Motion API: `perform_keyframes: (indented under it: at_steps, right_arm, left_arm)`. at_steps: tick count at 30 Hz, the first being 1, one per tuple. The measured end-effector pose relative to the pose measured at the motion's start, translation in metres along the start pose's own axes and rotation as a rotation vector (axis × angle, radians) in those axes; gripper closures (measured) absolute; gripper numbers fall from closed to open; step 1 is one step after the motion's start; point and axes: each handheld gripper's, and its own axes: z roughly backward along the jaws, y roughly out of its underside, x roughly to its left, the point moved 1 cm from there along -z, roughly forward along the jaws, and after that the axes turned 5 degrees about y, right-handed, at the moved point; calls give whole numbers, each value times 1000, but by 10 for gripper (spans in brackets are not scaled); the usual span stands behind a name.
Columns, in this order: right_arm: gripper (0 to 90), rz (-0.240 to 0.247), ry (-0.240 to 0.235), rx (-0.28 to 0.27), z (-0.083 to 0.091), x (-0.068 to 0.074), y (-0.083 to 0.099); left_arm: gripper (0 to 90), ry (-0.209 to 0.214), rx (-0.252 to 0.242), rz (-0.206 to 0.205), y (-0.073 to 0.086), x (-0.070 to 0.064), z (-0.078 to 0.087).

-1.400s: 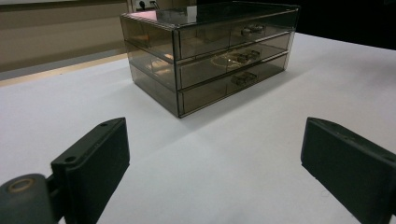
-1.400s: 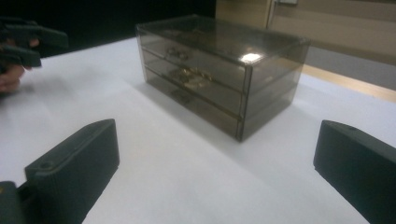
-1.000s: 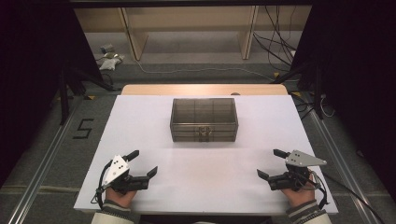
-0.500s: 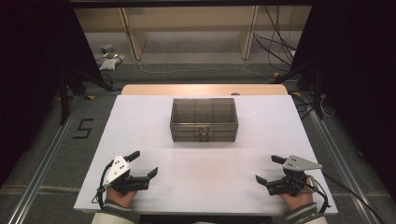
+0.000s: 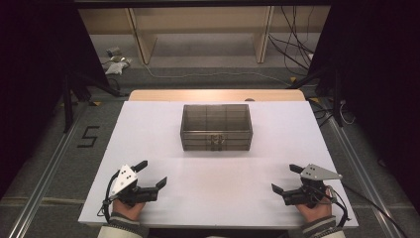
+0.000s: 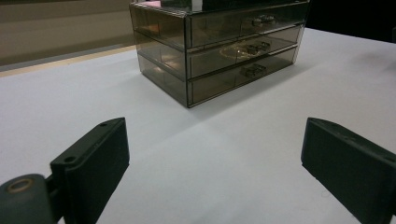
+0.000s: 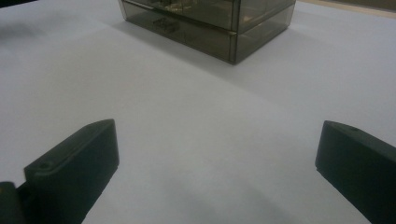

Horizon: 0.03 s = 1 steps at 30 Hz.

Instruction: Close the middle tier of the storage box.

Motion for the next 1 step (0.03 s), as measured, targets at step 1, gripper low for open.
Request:
perform_keyframes:
  at_steps: [1]
  right_arm:
    - [5, -1, -1, -2, 0, 0, 0]
  left_arm:
    - [75, 1, 1, 0, 0, 0, 0]
